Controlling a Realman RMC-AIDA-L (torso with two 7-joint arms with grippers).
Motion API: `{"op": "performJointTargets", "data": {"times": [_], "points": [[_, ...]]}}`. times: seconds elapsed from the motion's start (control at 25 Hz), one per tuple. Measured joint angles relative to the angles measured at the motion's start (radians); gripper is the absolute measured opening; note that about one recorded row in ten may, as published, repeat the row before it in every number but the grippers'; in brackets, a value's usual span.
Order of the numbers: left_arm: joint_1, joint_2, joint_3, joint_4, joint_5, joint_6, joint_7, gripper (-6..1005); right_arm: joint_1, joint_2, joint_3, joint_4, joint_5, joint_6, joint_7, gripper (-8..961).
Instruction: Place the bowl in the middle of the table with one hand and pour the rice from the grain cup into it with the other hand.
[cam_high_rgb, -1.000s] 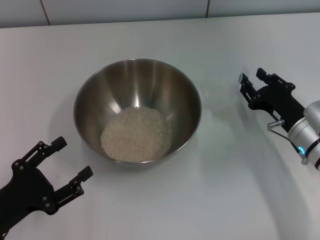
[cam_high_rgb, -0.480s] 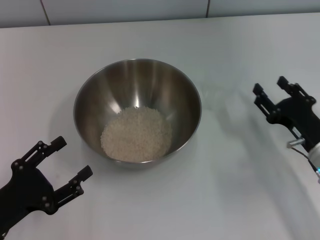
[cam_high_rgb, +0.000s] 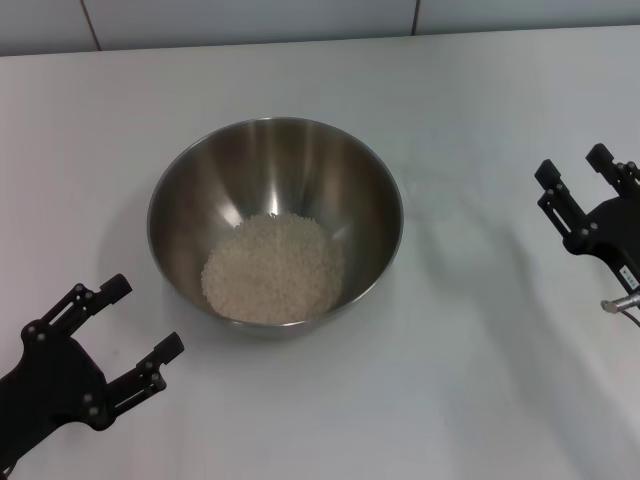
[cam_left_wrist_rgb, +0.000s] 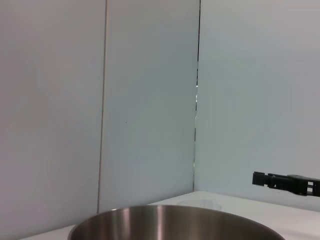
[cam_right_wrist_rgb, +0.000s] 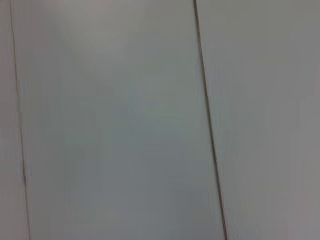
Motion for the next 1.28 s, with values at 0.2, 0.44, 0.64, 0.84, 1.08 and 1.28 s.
{"op": "performJointTargets", "data": {"times": [0.2, 0.44, 0.64, 0.84, 1.08, 1.28], "points": [[0.0, 0.0, 0.0, 0.001, 0.0, 0.002, 0.0, 836, 0.058, -0.009, -0.144, -0.13, -0.009, -0.194, 0.129, 651], [-0.001, 0.001, 0.0, 0.001, 0.001, 0.002, 0.0, 836, 0.137, -0.014, -0.385, -0.32, -0.017, -0.332, 0.294, 651], [-0.006, 0.004, 0.0, 0.001, 0.005, 0.003, 0.0, 836, 0.15, -0.017, -0.525, -0.375, -0.017, -0.363, 0.296, 652], [-0.01, 0.008, 0.004, 0.003, 0.006, 0.003, -0.002, 837, 0.16, -0.017, -0.568, -0.386, -0.018, -0.355, 0.292, 652], [-0.01, 0.012, 0.001, 0.004, 0.007, 0.002, -0.002, 837, 0.169, -0.015, -0.569, -0.388, -0.012, -0.323, 0.291, 652], [-0.015, 0.016, 0.0, 0.004, 0.006, 0.001, -0.002, 837, 0.177, -0.008, -0.57, -0.388, -0.01, -0.318, 0.29, 651]]}}
